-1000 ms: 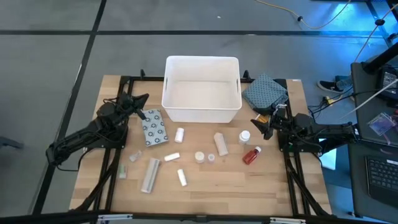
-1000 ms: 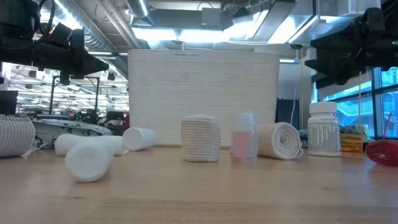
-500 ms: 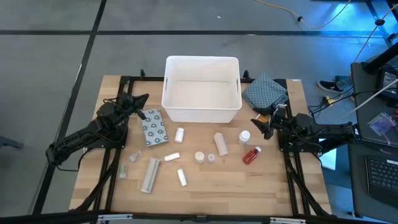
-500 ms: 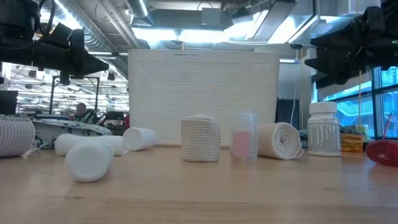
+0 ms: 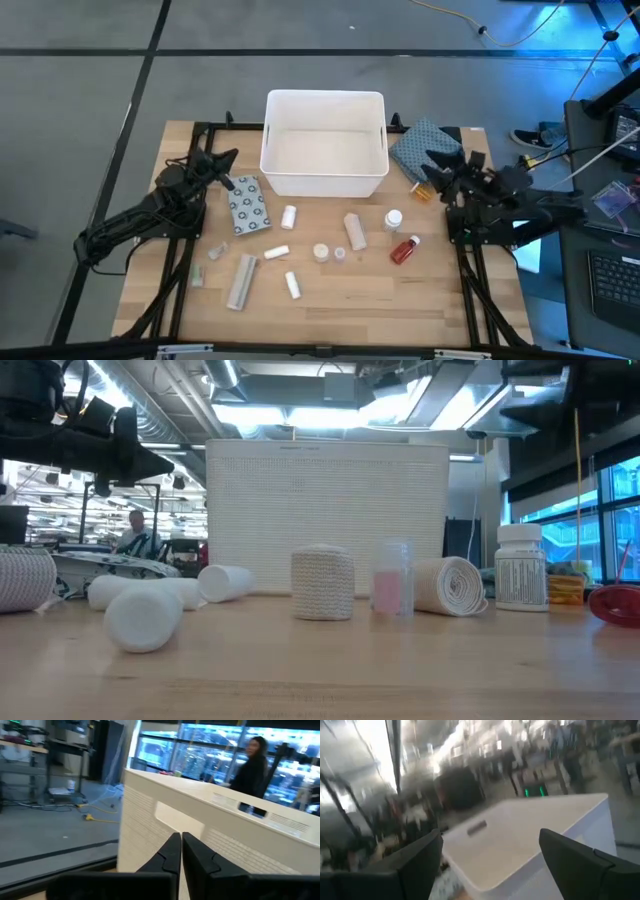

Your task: Pick & place medical supplies in basket/bin

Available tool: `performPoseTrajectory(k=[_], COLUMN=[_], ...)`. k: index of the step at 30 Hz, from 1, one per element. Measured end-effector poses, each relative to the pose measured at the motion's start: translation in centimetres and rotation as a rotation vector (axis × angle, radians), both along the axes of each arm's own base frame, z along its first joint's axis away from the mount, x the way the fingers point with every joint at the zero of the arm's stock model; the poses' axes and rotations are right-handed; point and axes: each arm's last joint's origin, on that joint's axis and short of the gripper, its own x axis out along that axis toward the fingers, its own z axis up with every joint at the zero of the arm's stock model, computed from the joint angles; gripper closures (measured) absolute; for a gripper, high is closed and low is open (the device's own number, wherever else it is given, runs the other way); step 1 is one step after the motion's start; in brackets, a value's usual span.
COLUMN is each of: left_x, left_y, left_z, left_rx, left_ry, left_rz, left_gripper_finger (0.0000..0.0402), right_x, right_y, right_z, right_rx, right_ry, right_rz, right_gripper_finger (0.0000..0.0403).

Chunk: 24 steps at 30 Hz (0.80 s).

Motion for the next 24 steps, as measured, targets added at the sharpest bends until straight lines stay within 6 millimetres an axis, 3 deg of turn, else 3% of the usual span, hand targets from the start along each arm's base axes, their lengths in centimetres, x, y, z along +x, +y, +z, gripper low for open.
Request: performPoseTrajectory(k=[6,10,16,24], left_x=[0.0,0.0,0.0,0.0], left_y=[0.0,0.0,0.0,0.0], left_z=[0.0,0.0,0.0,0.0], left_rx=[-0.001,-0.001,-0.001,-0.001], left_ry=[-0.002,-0.002,-0.001,-0.002], left_rz=[0.019,0.019,0.019,0.019], left_gripper_finger=[0.0394,0.0395,0.0393,0.0397], right_x=[2.8,6.4,11.2,14.9], right_y=[0.5,1.0,2.2,3.9], right_z=[4.8,6.1,3.8,0.0], right_rx=[0.115,0.13,0.166,0.224], right_ry=[0.444,0.758,1.204,1.409], right_rz=[0.146,0.231,0.271,0.351], right_gripper_finger=[0.0072,0.0072,0.0072,0.0072])
